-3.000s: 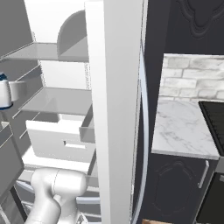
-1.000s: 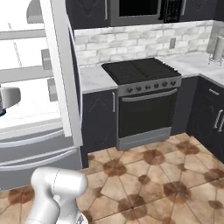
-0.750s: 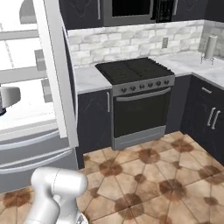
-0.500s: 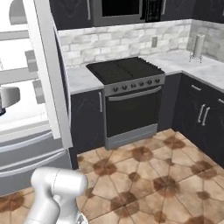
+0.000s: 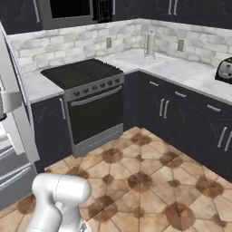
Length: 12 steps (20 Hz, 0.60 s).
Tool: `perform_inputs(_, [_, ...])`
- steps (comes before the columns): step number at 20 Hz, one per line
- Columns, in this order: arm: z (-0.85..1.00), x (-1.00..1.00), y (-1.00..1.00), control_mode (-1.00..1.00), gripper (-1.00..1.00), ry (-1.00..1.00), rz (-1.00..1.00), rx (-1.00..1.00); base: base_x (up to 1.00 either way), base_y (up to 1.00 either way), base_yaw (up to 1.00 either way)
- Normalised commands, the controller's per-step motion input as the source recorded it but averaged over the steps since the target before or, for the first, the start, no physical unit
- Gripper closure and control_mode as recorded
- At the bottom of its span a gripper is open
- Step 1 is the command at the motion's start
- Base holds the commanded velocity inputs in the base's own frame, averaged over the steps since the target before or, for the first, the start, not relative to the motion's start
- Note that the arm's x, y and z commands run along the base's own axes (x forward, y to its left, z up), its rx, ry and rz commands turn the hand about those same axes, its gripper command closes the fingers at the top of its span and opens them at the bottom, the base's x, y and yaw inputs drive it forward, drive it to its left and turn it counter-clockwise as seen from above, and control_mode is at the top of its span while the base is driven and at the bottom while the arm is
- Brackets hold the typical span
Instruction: Open the fridge, grab two sodas, and place both sodas inside the bowl with ice on the dining counter.
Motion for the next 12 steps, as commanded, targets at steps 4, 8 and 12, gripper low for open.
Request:
perform_inputs(4, [0.00,0.00,0.00,1.00,1.00,0.00,0.00,0.00,-0.10,0.00,-0.65])
perform_inputs(8, [0.00,0.00,0.00,1.00,1.00,0.00,0.00,0.00,-0.20,0.01,-0.70])
perform_inputs(12, [0.00,0.00,0.00,1.00,1.00,0.00,0.00,0.00,-0.22,0.07,-0.69])
